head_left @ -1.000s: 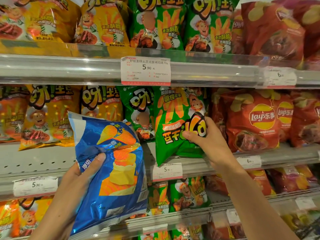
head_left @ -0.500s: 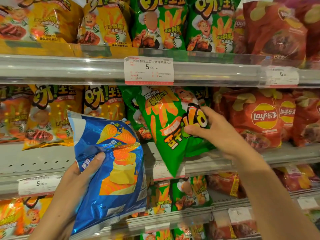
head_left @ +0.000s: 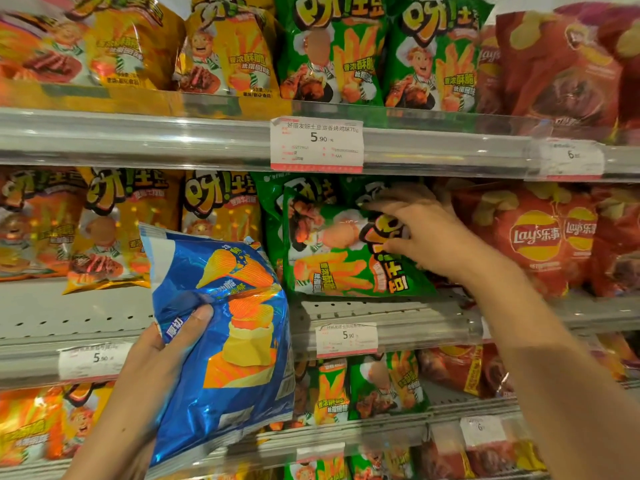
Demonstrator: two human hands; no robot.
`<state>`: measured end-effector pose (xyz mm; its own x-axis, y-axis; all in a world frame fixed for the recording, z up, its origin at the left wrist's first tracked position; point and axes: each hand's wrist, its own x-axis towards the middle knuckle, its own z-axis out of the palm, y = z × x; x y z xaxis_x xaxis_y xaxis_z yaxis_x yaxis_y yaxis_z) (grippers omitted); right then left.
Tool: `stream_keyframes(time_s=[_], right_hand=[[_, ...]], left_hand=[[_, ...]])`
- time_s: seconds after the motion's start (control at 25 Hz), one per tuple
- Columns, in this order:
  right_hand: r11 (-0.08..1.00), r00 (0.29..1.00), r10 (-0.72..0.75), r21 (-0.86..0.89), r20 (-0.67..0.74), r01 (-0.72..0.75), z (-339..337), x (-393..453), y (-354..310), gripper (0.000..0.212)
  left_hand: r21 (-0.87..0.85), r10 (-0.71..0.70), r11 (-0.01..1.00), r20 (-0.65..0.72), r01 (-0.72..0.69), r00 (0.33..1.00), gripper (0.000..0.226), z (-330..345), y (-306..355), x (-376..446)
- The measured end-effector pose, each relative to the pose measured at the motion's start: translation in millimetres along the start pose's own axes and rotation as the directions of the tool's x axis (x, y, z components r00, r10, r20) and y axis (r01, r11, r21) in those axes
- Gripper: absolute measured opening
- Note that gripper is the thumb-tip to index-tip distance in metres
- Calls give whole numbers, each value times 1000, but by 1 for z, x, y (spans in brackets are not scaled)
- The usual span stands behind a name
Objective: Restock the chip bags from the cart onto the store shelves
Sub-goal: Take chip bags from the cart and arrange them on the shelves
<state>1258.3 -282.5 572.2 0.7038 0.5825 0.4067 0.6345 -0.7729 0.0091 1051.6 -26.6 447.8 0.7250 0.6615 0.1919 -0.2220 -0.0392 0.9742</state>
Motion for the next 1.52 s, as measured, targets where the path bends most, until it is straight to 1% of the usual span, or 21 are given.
stream_keyframes(time_s=[0.04, 0.08, 0.12, 0.16, 0.2, 0.24, 0.28, 0.32, 0.36, 0.44, 0.52, 0.6, 0.72, 0.76, 0.88, 0.96, 1.08, 1.2, 1.28, 1.4, 1.52], right_hand=[[997, 987, 39, -58, -155, -49, 11, -9, -8, 67], [996, 939, 72, -30, -338, -87, 23, -22, -16, 61], [991, 861, 124, 99, -493, -85, 36, -38, -24, 50], [943, 812, 237, 327, -533, -61, 49, -55, -34, 35], [772, 831, 384, 634, -404, -48, 61, -71, -47, 23], [449, 878, 458, 888, -138, -95, 72, -84, -63, 21], [111, 900, 414, 974, 137, -199, 83, -95, -79, 27], [-124, 882, 335, 944, 331, -307, 92, -102, -91, 37], [-288, 857, 273, 887, 438, -361, 98, -106, -101, 44], [-498, 852, 230, 809, 471, -314, 100, -104, -107, 52], [-605, 861, 246, 765, 445, -222, 90, -93, -103, 45], [-689, 838, 223, 689, 498, -226, 79, -80, -97, 44], [-749, 814, 165, 608, 556, -264, 72, -59, -91, 65], [-760, 810, 164, 596, 564, -261, 71, -52, -91, 65], [-802, 767, 234, 565, 597, -195, 73, -34, -93, 33], [-803, 744, 311, 582, 591, -127, 78, -30, -94, 24], [-696, 750, 387, 703, 537, -145, 83, -35, -86, 24], [-467, 773, 451, 856, 447, -222, 76, -40, -75, 38], [-352, 799, 499, 921, 335, -167, 69, -35, -66, 48], [-244, 805, 541, 962, 242, -125, 61, -27, -55, 30], [-218, 809, 533, 964, 248, -152, 68, -23, -40, 40]], left_hand=[[-7, -6, 1000, 7, 6, 1000, 18, 0, 1, -1], [-11, -9, 1000, 13, 9, 1000, 23, -1, 1, -2], [-15, -14, 1000, 15, 14, 1000, 26, -1, 0, -2], [-20, -21, 1000, 12, 22, 1000, 25, -1, -1, -2], [-25, -26, 999, 5, 26, 1000, 21, -1, -1, -2], [-33, -24, 999, -2, 24, 1000, 17, -1, -2, -1], [-38, -19, 999, -5, 19, 1000, 14, -1, -2, 0], [-40, -15, 999, -4, 15, 1000, 13, 0, -2, 1], [-41, -13, 999, -4, 12, 1000, 12, 1, -1, 1], [-54, -10, 999, 4, 10, 1000, 12, 2, 2, 0], [-62, -11, 998, 11, 12, 1000, 12, 4, 2, -1], [-66, -11, 998, 11, 11, 1000, 11, 4, 4, -2], [-101, -15, 995, 30, 18, 999, 12, 5, 4, -3], [-113, -15, 993, 38, 20, 999, 12, 5, 4, -4], [-145, -11, 989, 62, 20, 998, 11, 6, 8, -6], [-148, 0, 989, 77, 12, 997, 12, 6, 10, -7], [-131, -1, 991, 68, 10, 998, 10, 2, 13, -8], [-106, -21, 994, 58, 27, 998, 11, -2, 13, -8], [-98, -26, 995, 57, 31, 998, 12, -3, 13, -8], [-91, -15, 996, 50, 20, 999, 10, -5, 13, -7], [-89, -13, 996, 78, 20, 997, 11, -7, 12, -7]])
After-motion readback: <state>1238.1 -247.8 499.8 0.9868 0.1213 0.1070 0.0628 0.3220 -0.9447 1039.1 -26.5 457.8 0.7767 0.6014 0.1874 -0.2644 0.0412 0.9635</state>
